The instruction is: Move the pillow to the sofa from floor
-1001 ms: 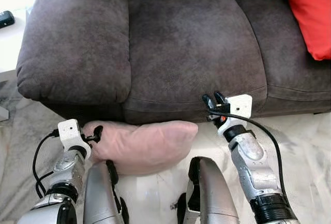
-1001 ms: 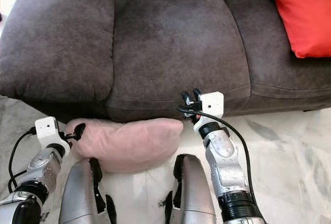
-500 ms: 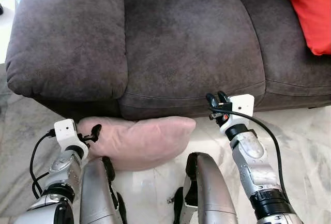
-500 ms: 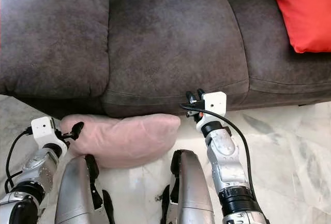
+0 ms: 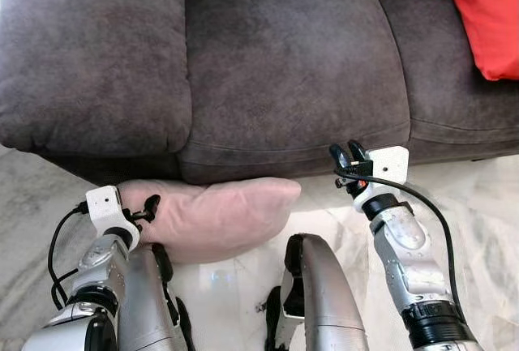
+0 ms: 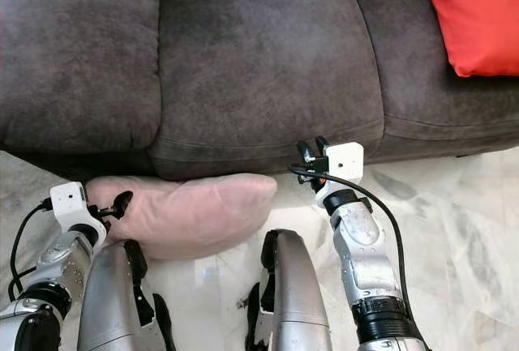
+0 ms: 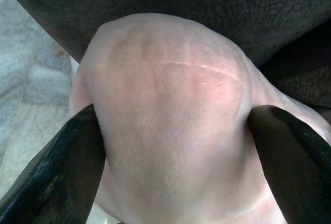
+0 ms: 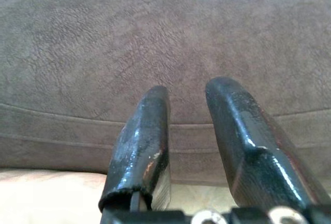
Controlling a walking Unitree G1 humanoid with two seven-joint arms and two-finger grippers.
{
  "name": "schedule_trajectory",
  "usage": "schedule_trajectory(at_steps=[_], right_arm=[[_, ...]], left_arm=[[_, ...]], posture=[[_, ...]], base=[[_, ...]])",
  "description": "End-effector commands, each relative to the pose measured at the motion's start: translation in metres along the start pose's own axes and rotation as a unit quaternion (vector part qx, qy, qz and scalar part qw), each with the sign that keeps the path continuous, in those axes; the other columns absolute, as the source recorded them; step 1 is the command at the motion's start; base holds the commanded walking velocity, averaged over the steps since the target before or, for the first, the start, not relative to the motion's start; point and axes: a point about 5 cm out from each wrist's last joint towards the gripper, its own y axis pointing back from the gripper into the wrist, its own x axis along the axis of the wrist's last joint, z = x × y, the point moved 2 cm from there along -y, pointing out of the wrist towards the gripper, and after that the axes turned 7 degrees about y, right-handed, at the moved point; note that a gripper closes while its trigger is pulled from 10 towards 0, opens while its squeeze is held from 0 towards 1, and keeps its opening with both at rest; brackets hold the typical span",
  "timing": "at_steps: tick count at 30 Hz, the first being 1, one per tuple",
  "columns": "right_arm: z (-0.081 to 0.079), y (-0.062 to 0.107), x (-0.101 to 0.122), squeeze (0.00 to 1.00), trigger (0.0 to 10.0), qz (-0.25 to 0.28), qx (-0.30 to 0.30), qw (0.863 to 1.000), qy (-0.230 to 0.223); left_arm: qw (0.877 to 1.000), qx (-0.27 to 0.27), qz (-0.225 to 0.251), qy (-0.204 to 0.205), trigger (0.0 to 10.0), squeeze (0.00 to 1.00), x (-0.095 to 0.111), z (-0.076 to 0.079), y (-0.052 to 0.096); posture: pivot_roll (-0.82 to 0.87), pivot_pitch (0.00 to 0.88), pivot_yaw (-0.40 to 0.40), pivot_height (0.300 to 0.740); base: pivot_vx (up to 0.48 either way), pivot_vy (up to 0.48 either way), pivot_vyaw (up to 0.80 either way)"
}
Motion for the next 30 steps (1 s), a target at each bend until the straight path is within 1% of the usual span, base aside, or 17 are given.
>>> schedule_trajectory(at_steps=[1,6,7,8,15,30], right_arm=[[0.0057,0.0091,-0.0068,0.00,10.0,-0.015,-0.005,1.000,-0.002],[0.0057,0.0125,-0.0047,0.00,10.0,-0.015,0.000,1.000,0.000],[0.0058,0.0129,-0.0045,0.00,10.0,-0.015,0.000,1.000,0.000],[0.0057,0.0134,-0.0043,0.00,10.0,-0.016,0.001,1.000,-0.001],[0.0025,0.0119,-0.0012,0.00,10.0,-0.013,0.008,1.000,-0.003],[0.0039,0.0122,0.0004,0.00,10.0,-0.014,0.009,1.000,-0.002]], left_arm=[[1.000,0.011,-0.029,-0.004,10.0,0.00,-0.0173,-0.0045,0.0052],[0.999,0.017,-0.030,-0.012,10.0,0.00,-0.0174,-0.0052,0.0051],[0.999,0.020,-0.031,-0.017,2.1,0.00,-0.0177,-0.0057,0.0052],[0.999,0.022,-0.031,-0.022,0.0,0.00,-0.0177,-0.0060,0.0052],[0.999,0.028,-0.025,-0.018,0.0,0.00,-0.0151,-0.0074,0.0047],[0.999,0.032,-0.027,-0.022,0.0,0.00,-0.0158,-0.0083,0.0051]], posture=[[-0.06,0.437,-0.182,0.530],[-0.07,0.443,-0.191,0.530],[-0.07,0.444,-0.193,0.530],[-0.07,0.444,-0.196,0.530],[-0.07,0.445,-0.198,0.530],[-0.07,0.443,-0.188,0.530]], base=[[0.000,0.000,0.00],[0.000,0.000,0.00],[0.000,0.000,0.00],[0.000,0.000,0.00],[0.000,0.000,0.00],[0.000,0.000,0.00]])
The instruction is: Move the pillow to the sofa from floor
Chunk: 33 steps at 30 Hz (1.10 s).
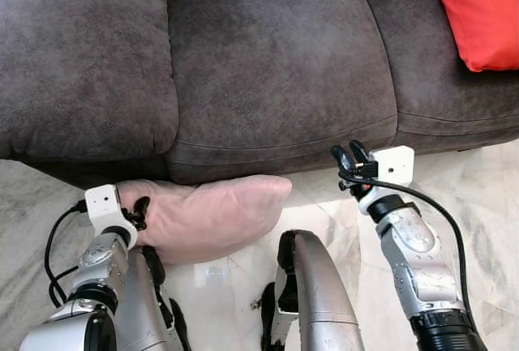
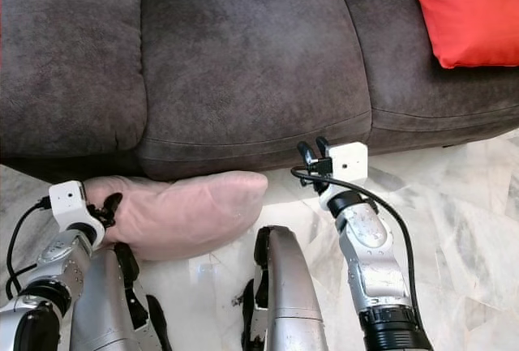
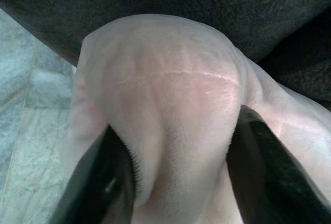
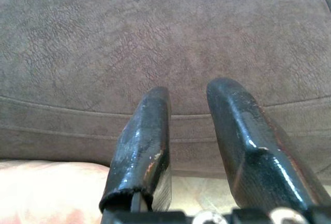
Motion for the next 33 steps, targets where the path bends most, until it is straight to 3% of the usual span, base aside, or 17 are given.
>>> schedule_trajectory(at_steps=[1,33], right_arm=[[0.0038,0.0071,-0.0059,0.00,10.0,-0.013,-0.005,1.000,-0.004],[-0.0044,0.0038,-0.0086,0.00,10.0,-0.012,-0.003,1.000,-0.015]], left_arm=[[1.000,0.008,-0.026,0.000,0.0,0.00,-0.0157,-0.0045,0.0049],[1.000,-0.016,-0.017,-0.006,0.0,0.00,-0.0142,0.0025,0.0047]], posture=[[-0.07,0.443,-0.188,0.530],[-0.04,0.425,-0.161,0.530]], base=[[0.000,0.000,0.00],[0.000,0.000,0.00]])
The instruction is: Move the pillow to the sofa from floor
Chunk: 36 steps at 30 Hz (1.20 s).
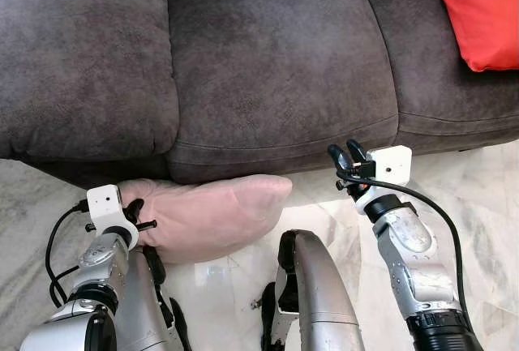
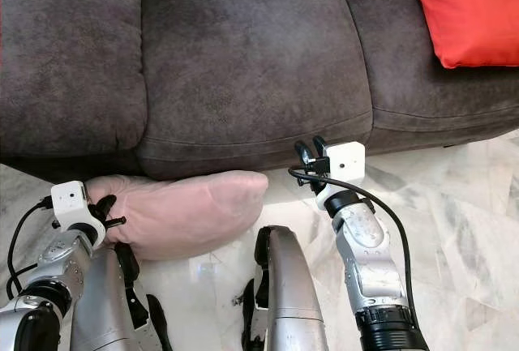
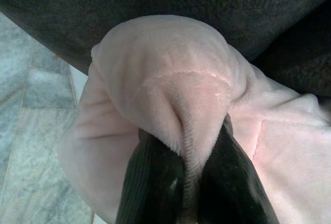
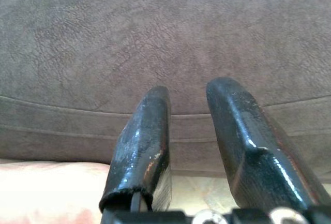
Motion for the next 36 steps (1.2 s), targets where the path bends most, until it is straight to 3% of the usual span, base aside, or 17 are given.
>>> schedule_trajectory(at_steps=[1,11,12,14,17,19,23,29,36], right_arm=[[0.001,0.005,-0.008,0.00,10.0,-0.013,-0.005,1.000,-0.006],[-0.001,0.004,-0.011,0.00,10.0,-0.014,-0.007,1.000,-0.011],[-0.002,0.004,-0.012,0.00,10.0,-0.015,-0.008,1.000,-0.012],[-0.003,0.004,-0.014,0.00,10.0,-0.016,-0.011,1.000,-0.016],[-0.004,0.005,-0.017,0.00,10.0,-0.019,-0.013,1.000,-0.018],[-0.006,0.006,-0.018,0.00,10.0,-0.019,-0.013,1.000,-0.019],[-0.007,0.008,-0.020,0.00,10.0,-0.019,-0.018,0.999,-0.025],[-0.008,0.003,-0.021,0.00,10.0,-0.017,-0.021,0.999,-0.027],[-0.009,-0.001,-0.020,0.00,10.0,-0.012,-0.024,0.999,-0.029]], left_arm=[[1.000,-0.006,-0.016,-0.002,0.0,0.00,-0.014,0.000,0.005],[1.000,0.006,-0.008,-0.019,0.0,0.00,-0.013,-0.001,0.005],[1.000,0.009,0.001,-0.022,10.0,0.00,-0.012,-0.001,0.006],[0.999,0.010,0.023,-0.022,10.0,0.00,-0.008,0.001,0.006],[0.997,0.005,0.058,-0.054,10.0,0.00,-0.001,0.004,0.009],[0.996,0.004,0.075,-0.050,10.0,0.00,0.002,0.005,0.010],[0.986,-0.016,0.145,-0.075,10.0,0.00,0.017,0.016,0.023],[0.980,-0.032,0.180,-0.078,10.0,0.00,0.027,0.025,0.031],[0.980,-0.037,0.181,-0.077,10.0,0.00,0.028,0.032,0.031]], posture=[[-0.03,0.425,-0.158,0.530],[-0.02,0.422,-0.146,0.530],[-0.01,0.419,-0.141,0.530],[-0.01,0.417,-0.138,0.530],[0.00,0.415,-0.128,0.530],[0.01,0.413,-0.122,0.530],[0.02,0.403,-0.108,0.530],[0.05,0.381,-0.090,0.530],[0.06,0.366,-0.081,0.530]], base=[[0.000,0.000,0.00],[0.000,0.000,0.00],[0.000,0.000,0.00],[0.000,0.000,0.00],[0.000,0.000,0.00],[0.000,0.000,0.00],[0.000,0.000,0.00],[0.000,0.000,0.00],[-0.244,0.000,0.00]])
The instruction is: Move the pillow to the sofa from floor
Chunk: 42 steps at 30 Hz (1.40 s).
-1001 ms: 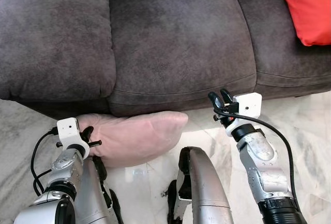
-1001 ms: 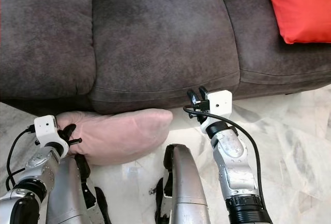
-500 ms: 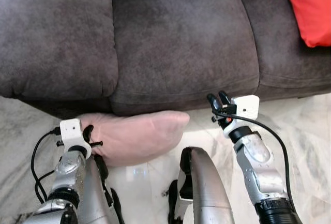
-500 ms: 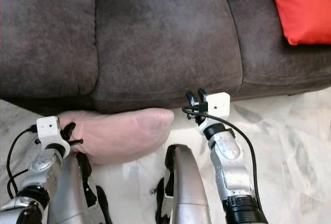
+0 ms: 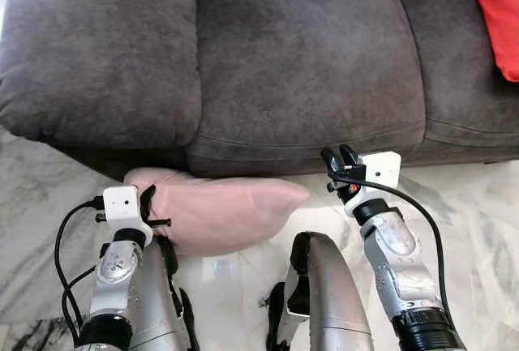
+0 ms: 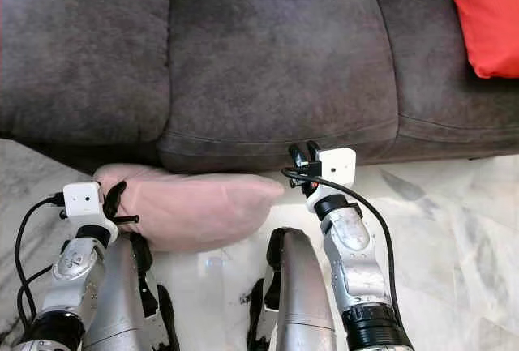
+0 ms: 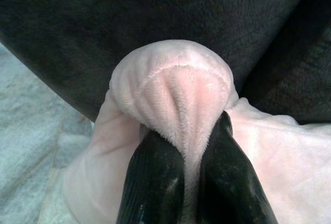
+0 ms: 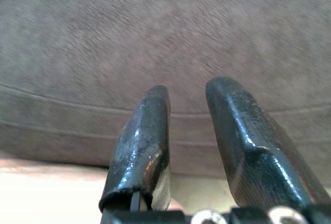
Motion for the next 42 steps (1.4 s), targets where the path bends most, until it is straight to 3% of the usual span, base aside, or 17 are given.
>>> schedule_trajectory(at_steps=[1,21,28,42], right_arm=[[0.003,0.005,-0.009,0.00,10.0,-0.013,-0.009,1.000,-0.002],[0.006,0.001,-0.012,0.00,10.0,-0.008,-0.022,1.000,-0.002],[0.006,-0.006,-0.012,0.00,10.0,-0.005,-0.023,1.000,-0.004],[0.009,-0.003,-0.019,0.00,10.0,-0.006,-0.039,0.999,-0.006]], left_arm=[[0.999,0.017,0.042,-0.004,10.0,0.00,0.017,-0.007,0.000],[0.999,0.016,0.045,0.002,10.0,0.00,0.023,0.000,-0.002],[0.999,0.015,0.051,0.003,10.0,0.00,0.029,0.002,-0.007],[0.999,0.007,0.046,-0.001,10.0,0.00,0.028,0.003,-0.008]], posture=[[0.06,0.362,-0.077,0.530],[0.08,0.294,-0.060,0.530],[0.10,0.236,-0.054,0.530],[0.11,0.165,-0.027,0.530]], base=[[-0.292,0.000,0.00],[-0.192,0.000,0.00],[-0.257,0.000,0.00],[-0.268,0.000,0.00]])
